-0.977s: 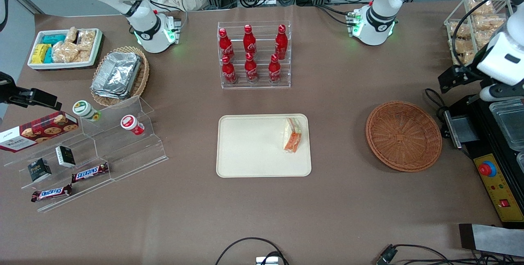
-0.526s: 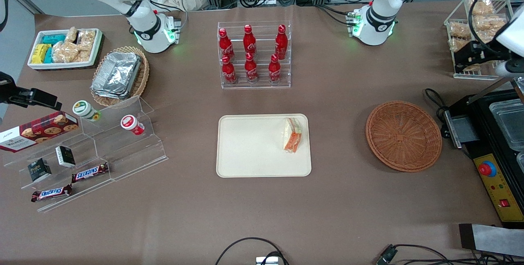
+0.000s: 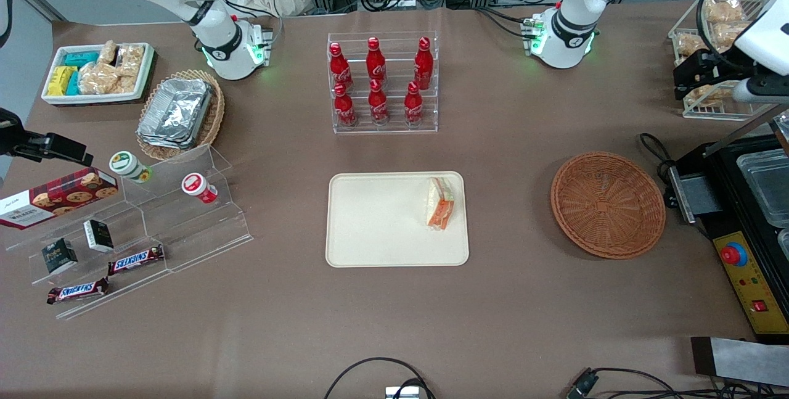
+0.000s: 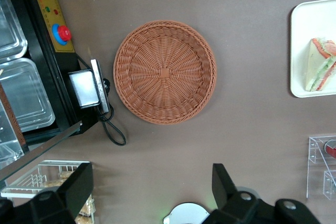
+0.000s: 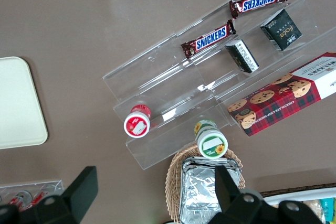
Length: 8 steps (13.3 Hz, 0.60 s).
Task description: Place sandwich from basket to tray
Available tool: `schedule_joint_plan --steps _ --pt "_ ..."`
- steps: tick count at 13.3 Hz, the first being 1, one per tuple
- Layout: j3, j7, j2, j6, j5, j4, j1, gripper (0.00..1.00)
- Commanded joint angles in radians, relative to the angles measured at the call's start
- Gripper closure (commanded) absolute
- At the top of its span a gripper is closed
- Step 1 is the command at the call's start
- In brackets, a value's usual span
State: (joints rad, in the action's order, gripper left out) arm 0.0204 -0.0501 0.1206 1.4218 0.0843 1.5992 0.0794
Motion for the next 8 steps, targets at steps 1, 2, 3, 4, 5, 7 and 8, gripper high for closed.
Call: schedule_joint_plan --steps 1,2,3,4,5,7,8 --pt "0.000 0.004 0.037 0.000 -0.015 0.039 -0.012 0.00" --pt "0.000 0.004 0.036 0.000 -0.015 0.041 -0.012 0.00" --pt "0.000 0.003 0.036 -0.001 -0.015 0.041 -0.012 0.00" --pt "0.000 0.001 0.036 -0.001 -0.014 0.041 -0.010 0.00" --pt "0.000 0.003 0.036 -0.001 -0.015 0.041 -0.010 0.00" --pt "-0.004 0.028 0.034 0.000 -0.015 0.041 -0.009 0.00" --pt "-0.005 0.088 0.033 0.000 -0.017 0.041 -0.006 0.00"
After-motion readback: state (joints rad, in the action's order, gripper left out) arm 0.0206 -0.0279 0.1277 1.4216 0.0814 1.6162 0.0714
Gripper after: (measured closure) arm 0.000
